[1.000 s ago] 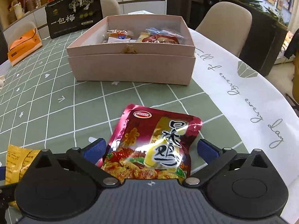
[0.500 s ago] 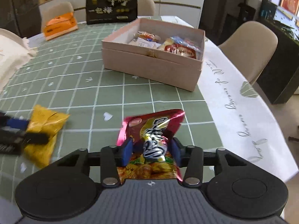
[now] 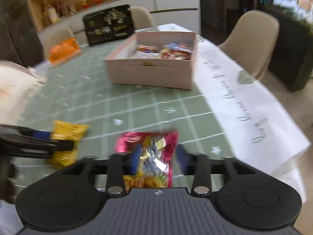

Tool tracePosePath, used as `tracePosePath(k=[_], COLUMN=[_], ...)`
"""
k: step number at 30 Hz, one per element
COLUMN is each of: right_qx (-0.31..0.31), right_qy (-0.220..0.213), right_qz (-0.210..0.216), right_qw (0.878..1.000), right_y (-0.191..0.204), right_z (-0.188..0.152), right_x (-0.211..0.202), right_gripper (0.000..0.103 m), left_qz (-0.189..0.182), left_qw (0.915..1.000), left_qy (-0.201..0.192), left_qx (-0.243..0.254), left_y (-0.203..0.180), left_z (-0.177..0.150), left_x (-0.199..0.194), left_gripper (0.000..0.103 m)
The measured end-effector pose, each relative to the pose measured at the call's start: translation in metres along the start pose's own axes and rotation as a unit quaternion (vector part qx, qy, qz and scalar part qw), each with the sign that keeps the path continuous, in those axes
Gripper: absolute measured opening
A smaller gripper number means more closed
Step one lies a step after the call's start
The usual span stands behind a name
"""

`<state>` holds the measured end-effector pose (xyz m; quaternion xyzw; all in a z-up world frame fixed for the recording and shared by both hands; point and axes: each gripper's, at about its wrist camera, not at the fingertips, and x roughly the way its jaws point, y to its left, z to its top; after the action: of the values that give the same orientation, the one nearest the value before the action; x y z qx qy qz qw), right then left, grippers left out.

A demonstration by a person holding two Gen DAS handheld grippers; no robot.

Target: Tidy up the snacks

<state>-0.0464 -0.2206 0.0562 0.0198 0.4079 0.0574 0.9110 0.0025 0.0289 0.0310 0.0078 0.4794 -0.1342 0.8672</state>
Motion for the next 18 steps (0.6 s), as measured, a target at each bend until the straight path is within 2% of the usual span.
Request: tracePosePath(k=[2, 4, 7, 11, 13, 16, 18], right_qx=[-0.017, -0.014, 0.03, 0.089, 0.085, 0.046, 0.039], right_qy=[-0.014, -0.012, 0.003, 0.006, 0.001, 0.007, -0.008], right_qz=[-0.037, -0.019, 0.009, -0.001, -0.028, -0.066, -0.069], right_qw=[0.999, 1.0, 1.0, 0.996, 0.996, 0.997, 0.997], right_y=[0.007, 0.011, 0.014, 0.025, 0.035, 0.051, 0.053], right_z=[-0.005, -0.008, -0.013, -0.016, -0.016, -0.02, -0.027], right_x=[-0.001, -0.002, 0.004, 0.023, 0.032, 0.043, 0.042], right_gripper=[0.069, 0.07, 0.073, 0.076, 0.078, 0.084, 0.091], left_qz=[-0.001, 0.0, 0.002, 0.005, 0.004, 0.001, -0.001], left_qw=[1.0, 1.0, 1.0, 1.0, 1.0, 1.0, 1.0], left_qy=[-0.001, -0.002, -0.003, -0.006, -0.006, -0.007, -0.008], left_qx=[0.0, -0.001, 0.0, 0.002, 0.003, 0.001, 0.001], left_y=[0.0, 0.0, -0.001, -0.002, -0.002, -0.001, 0.0], left_z=[-0.001, -0.002, -0.002, -0.003, -0.003, -0.004, -0.004], left_x=[-0.001, -0.001, -0.001, -0.001, -0.001, -0.001, -0.002], left_gripper=[0.066, 0.066, 0.066, 0.067, 0.067, 0.067, 0.067])
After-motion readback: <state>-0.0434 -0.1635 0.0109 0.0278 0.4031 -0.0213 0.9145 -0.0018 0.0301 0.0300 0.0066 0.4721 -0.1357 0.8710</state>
